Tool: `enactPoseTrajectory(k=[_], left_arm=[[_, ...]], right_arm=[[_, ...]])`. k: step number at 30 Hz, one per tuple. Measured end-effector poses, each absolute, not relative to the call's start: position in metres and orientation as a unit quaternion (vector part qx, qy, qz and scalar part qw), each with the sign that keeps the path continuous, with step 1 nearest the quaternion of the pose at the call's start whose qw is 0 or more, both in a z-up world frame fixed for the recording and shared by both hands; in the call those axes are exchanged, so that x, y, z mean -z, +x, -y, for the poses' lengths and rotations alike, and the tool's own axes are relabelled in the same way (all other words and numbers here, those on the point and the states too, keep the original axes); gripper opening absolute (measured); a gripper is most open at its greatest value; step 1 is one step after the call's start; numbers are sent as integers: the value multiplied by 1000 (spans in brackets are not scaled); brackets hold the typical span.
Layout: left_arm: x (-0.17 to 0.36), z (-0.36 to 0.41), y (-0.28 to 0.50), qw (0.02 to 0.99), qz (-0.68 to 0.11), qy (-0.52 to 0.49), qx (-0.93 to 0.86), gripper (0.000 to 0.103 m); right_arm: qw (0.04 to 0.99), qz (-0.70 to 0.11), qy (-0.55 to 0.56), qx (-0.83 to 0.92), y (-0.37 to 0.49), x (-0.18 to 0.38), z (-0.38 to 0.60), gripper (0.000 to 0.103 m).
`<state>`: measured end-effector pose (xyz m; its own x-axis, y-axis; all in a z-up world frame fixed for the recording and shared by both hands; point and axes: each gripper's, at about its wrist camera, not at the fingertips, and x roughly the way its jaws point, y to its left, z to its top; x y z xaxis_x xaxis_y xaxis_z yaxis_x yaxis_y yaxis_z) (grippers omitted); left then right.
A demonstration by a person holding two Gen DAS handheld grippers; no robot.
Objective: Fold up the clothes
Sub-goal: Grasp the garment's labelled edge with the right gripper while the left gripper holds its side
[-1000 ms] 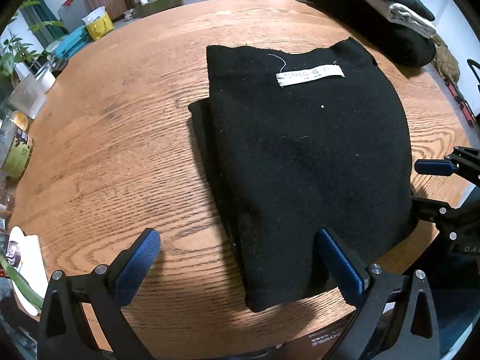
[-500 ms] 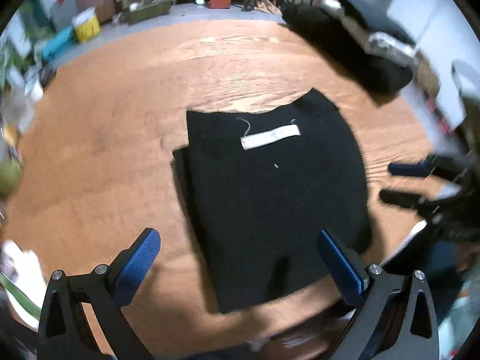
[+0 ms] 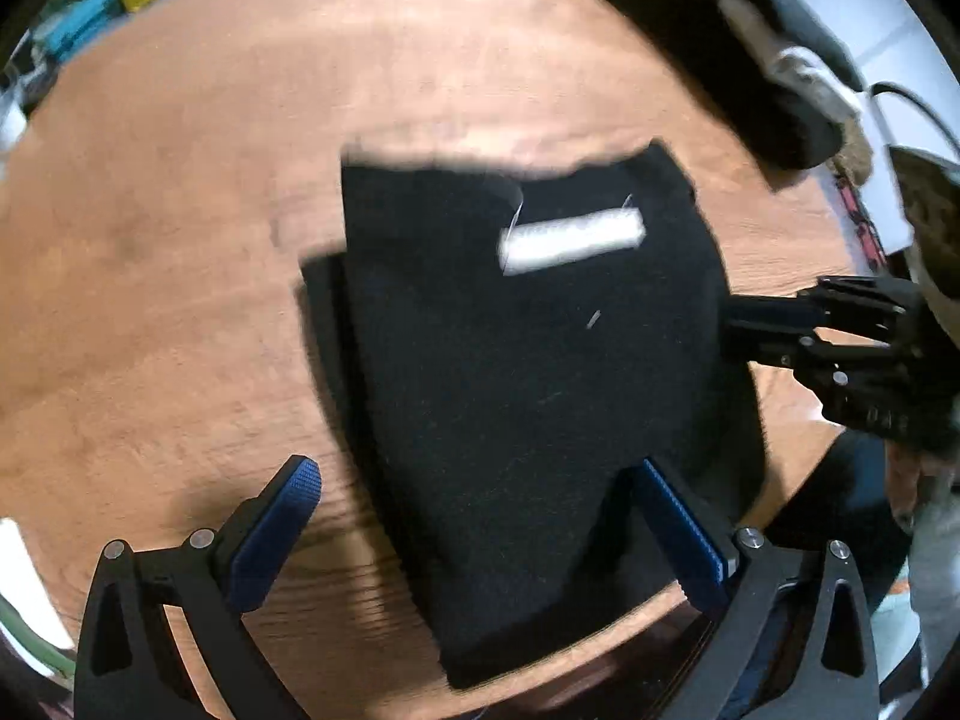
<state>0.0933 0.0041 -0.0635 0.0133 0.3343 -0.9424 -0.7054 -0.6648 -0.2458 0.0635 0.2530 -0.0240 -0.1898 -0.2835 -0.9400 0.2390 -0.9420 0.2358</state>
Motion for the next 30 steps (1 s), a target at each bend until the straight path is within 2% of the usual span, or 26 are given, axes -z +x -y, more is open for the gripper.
enactPoseTrajectory(k=[6,10,13,15,24,28,30], left_arm=[[46,-32,75,434,-123,-585,-673,103],[68,-51,70,431,-144,-608,-651,103],[88,-56,66,426,-160,-605,-654,103],[98,-58,63,429,-160,-601,-655,103],[121,-53,43,432,-148,-598,-659,103],[100,-37,40,436,-125,-573,-683,103],[74,-21,47,474,-92,-529,-698,103]], right_arm=[[216,78,584,779,49,-22,-279,29],[230,91,600,761,25,-8,-264,30],[208,56,623,752,12,17,-253,29],[210,67,615,757,10,34,-249,30],[217,70,607,761,8,38,-248,30],[222,82,586,775,18,27,-255,35],[226,90,572,783,26,14,-259,39]])
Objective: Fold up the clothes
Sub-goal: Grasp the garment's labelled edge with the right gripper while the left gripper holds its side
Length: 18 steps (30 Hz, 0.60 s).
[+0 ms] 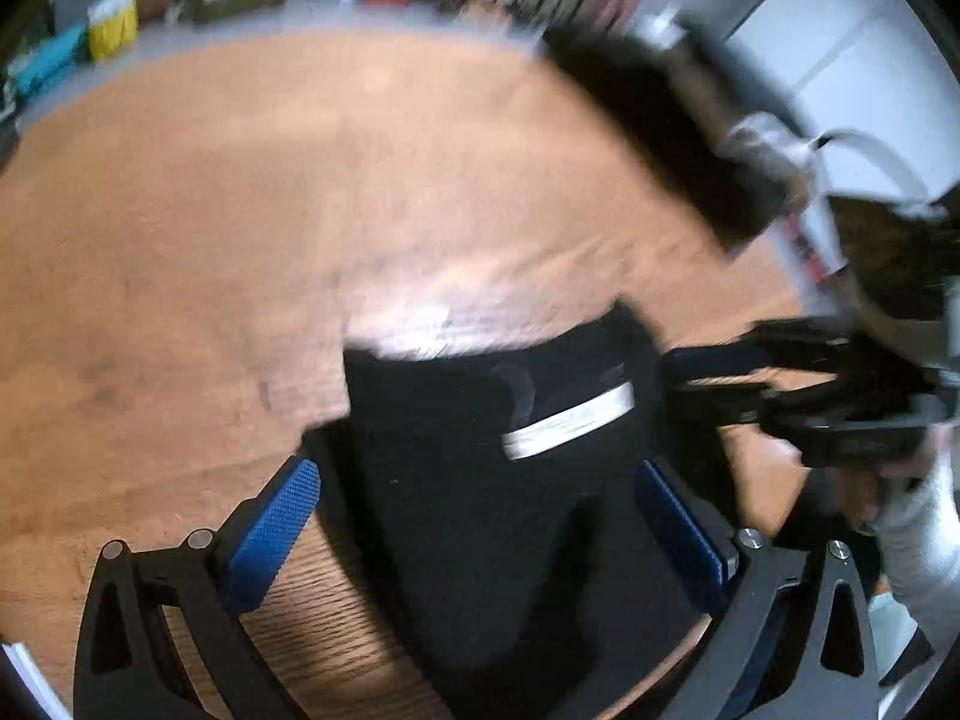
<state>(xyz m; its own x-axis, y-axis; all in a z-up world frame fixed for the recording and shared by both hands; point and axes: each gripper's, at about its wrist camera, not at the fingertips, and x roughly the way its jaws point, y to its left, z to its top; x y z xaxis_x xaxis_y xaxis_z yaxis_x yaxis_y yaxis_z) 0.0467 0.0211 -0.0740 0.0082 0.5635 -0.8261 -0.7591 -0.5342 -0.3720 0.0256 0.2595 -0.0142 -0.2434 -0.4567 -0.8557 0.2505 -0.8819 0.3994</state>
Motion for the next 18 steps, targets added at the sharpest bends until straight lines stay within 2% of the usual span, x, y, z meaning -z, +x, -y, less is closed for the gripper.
enactPoseTrajectory(k=[2,3,10,15,18], left_arm=[[59,-14,54,510,-69,-502,-695,103],[58,-15,58,520,-67,-499,-690,103],[81,-48,70,519,-123,-521,-666,103],[118,-78,70,494,-193,-551,-644,103],[113,-72,65,510,-185,-549,-636,103]], right_arm=[[224,86,556,796,34,2,-262,51],[224,87,553,798,37,-2,-264,52],[227,74,549,801,47,-6,-251,52],[178,30,572,800,34,12,-245,51],[165,25,586,793,25,25,-247,59]])
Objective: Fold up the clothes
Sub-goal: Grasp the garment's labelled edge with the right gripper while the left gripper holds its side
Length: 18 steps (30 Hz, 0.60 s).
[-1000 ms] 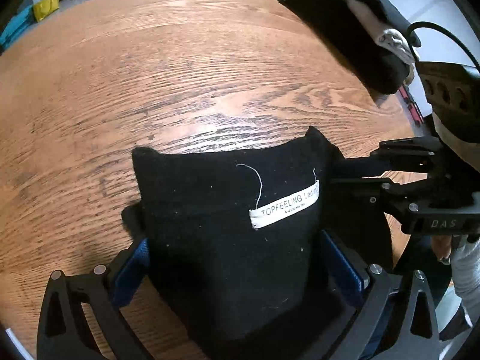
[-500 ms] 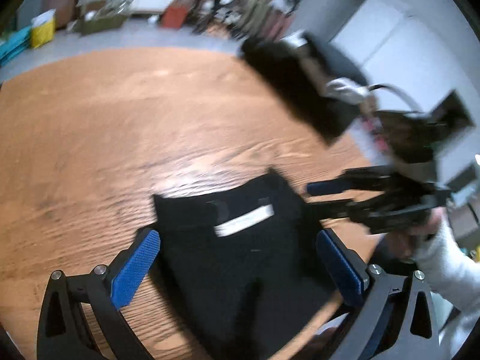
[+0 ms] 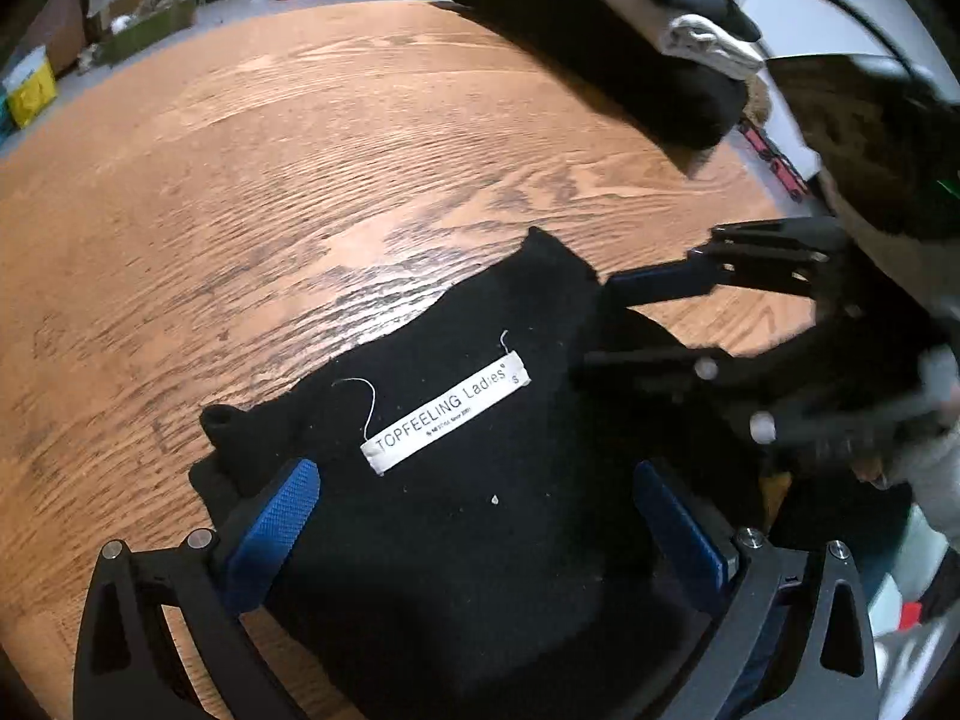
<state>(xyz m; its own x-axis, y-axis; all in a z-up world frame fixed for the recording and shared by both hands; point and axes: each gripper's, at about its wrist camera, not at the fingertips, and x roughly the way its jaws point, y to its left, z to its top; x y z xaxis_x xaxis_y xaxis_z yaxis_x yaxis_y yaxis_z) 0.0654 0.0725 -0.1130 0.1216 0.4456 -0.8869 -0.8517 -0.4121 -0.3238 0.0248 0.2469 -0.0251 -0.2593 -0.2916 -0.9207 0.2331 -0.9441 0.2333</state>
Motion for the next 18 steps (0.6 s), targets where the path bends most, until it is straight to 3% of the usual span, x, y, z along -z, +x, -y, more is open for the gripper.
enactPoseTrajectory(k=[8,14,18], left_arm=[[115,10,1,468,-21,-600,-649,103],[116,-4,9,485,-15,-590,-645,101],[122,-23,15,481,-32,-601,-638,89]], right_arm=[[176,126,573,790,20,2,-307,51],[196,118,584,779,26,12,-297,51],[197,106,579,784,29,9,-286,51]])
